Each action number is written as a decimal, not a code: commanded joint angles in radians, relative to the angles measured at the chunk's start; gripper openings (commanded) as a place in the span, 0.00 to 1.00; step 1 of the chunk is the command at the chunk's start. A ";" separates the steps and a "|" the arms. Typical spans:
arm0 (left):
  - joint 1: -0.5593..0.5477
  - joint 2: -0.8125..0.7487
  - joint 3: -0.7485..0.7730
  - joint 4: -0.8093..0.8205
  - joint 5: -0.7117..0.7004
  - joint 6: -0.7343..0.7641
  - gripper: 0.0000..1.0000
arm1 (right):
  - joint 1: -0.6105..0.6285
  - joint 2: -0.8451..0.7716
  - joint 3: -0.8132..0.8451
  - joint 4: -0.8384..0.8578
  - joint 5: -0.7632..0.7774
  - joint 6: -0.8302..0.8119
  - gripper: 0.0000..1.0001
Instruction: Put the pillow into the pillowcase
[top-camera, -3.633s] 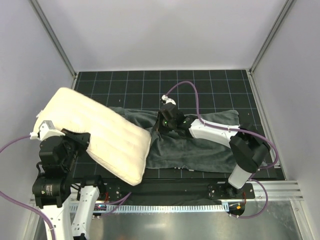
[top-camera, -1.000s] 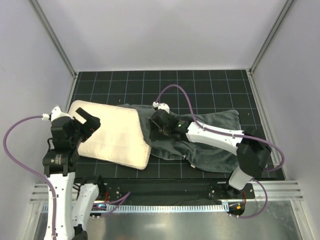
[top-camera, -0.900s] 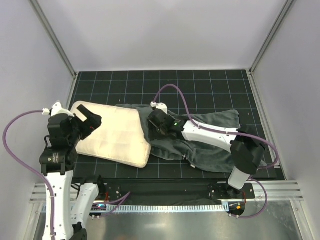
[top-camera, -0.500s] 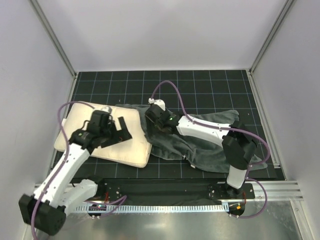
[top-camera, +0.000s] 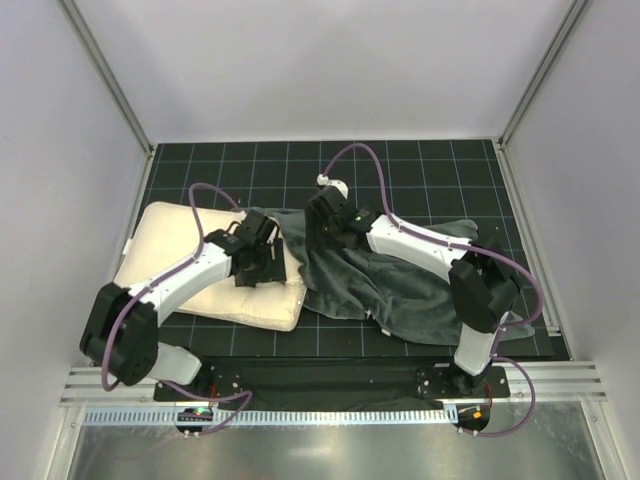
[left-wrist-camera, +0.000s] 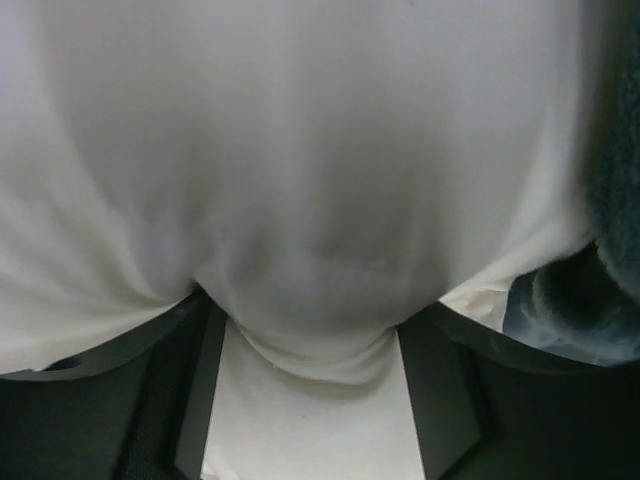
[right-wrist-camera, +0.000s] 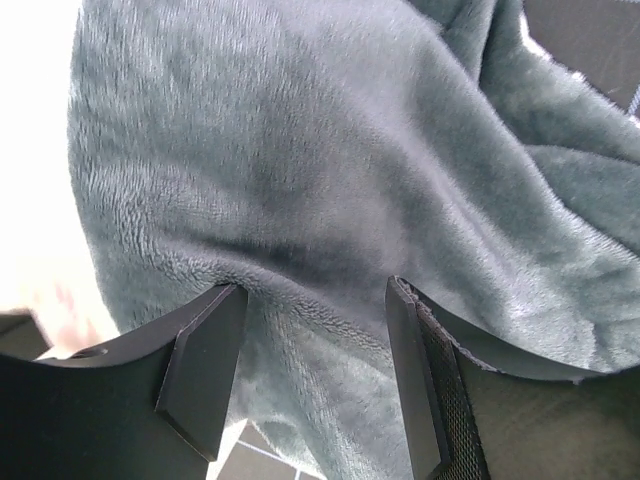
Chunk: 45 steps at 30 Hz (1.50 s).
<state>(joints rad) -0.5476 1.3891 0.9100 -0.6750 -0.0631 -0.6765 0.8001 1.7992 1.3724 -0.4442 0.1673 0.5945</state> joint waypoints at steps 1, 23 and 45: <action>-0.006 0.135 0.021 0.215 -0.061 -0.006 0.65 | 0.004 -0.084 -0.041 0.054 -0.015 -0.012 0.64; 0.005 0.285 0.340 0.069 -0.245 0.107 0.21 | 0.191 -0.083 -0.169 -0.004 0.359 -0.073 0.72; 0.054 0.272 0.385 0.048 -0.184 0.121 0.18 | 0.192 -0.200 -0.277 0.107 0.198 -0.131 0.04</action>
<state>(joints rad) -0.5159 1.6638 1.2560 -0.6296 -0.1997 -0.5678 0.9539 1.7473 1.1301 -0.3702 0.4747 0.4610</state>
